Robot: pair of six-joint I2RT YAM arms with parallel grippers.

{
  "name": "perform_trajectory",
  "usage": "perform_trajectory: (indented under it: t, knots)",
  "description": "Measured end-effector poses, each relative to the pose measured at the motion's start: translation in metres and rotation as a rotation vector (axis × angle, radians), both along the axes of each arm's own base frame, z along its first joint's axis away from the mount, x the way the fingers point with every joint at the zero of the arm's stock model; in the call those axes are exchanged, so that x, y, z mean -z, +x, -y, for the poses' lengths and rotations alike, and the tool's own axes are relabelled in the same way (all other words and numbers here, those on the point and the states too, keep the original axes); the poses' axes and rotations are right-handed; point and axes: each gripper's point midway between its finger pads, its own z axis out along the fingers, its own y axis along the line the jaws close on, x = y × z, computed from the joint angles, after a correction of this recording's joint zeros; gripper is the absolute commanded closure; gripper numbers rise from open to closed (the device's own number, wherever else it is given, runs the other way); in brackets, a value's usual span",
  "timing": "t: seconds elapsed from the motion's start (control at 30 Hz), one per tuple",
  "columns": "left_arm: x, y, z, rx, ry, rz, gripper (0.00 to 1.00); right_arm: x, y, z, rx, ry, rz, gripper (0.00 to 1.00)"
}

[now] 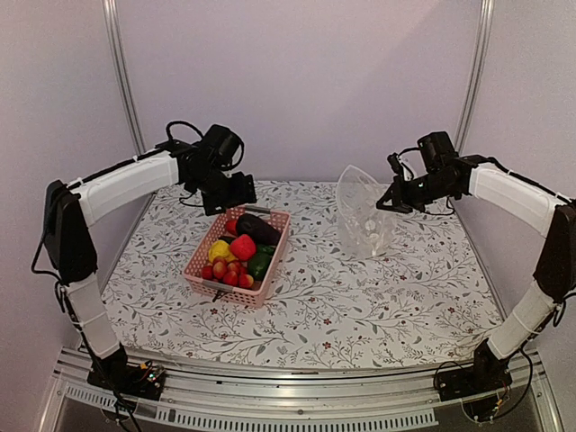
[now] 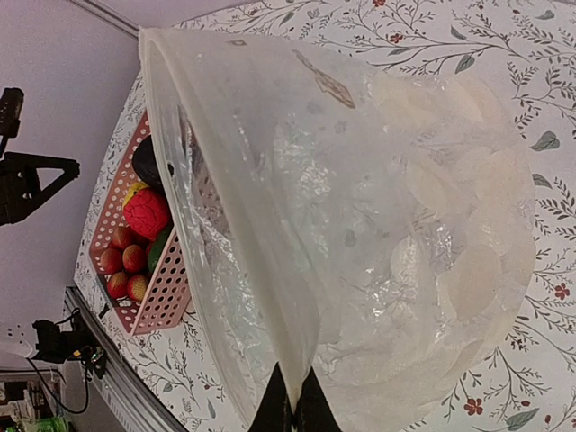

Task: Place the food in the zip-top bag and seal the zipper
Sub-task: Pick up the fake vegetable from the bin.

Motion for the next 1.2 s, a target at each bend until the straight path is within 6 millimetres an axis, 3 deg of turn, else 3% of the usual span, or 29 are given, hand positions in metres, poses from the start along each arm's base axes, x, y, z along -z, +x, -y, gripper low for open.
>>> perform_trajectory:
  t: [0.2, 0.63, 0.73, 1.07, 1.2]
  knots:
    - [0.055, 0.008, -0.008, -0.09, -0.047, -0.119, 0.14, 0.0, 0.002, -0.001, -0.001, -0.001, -0.006, 1.0]
    - [0.111, 0.036, -0.001, -0.195, -0.194, -0.243, 0.18, 0.0, 0.0, -0.003, -0.011, 0.008, -0.014, 1.0]
    - [0.115, 0.04, 0.002, -0.21, -0.217, -0.252, 0.21, 0.0, 0.0, -0.003, -0.011, 0.008, -0.014, 1.0]
    - [0.11, 0.05, 0.011, -0.2, -0.28, -0.232, 0.54, -0.001, -0.001, -0.002, -0.011, 0.008, -0.013, 1.0]
    - [0.099, 0.052, 0.009, -0.181, -0.275, -0.202, 0.58, -0.001, -0.001, -0.002, -0.011, 0.008, -0.015, 1.0]
